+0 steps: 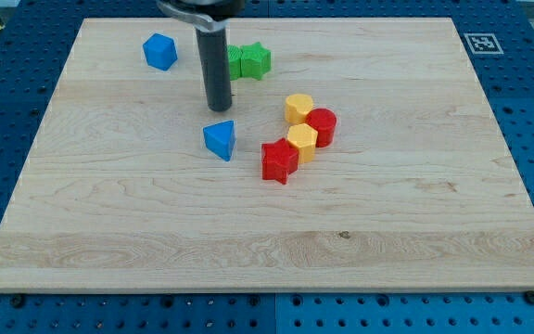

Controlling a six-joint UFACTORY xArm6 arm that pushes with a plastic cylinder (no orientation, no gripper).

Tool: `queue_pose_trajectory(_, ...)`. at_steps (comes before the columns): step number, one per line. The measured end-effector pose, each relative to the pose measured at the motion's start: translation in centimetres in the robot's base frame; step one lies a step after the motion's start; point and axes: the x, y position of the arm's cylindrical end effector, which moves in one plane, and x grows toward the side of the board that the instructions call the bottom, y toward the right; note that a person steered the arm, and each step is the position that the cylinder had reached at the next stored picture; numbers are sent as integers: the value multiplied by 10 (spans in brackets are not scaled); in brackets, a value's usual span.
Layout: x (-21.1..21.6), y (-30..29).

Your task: Move the arm to the left of the blue triangle

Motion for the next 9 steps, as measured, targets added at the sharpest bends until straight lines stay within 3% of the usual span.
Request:
queue_pose_trajectory(1, -23, -40)
queue_pose_trajectory(3, -7, -95)
queue_pose_trajectory(6, 84, -94)
queue_pose_trajectory(9, 110, -50)
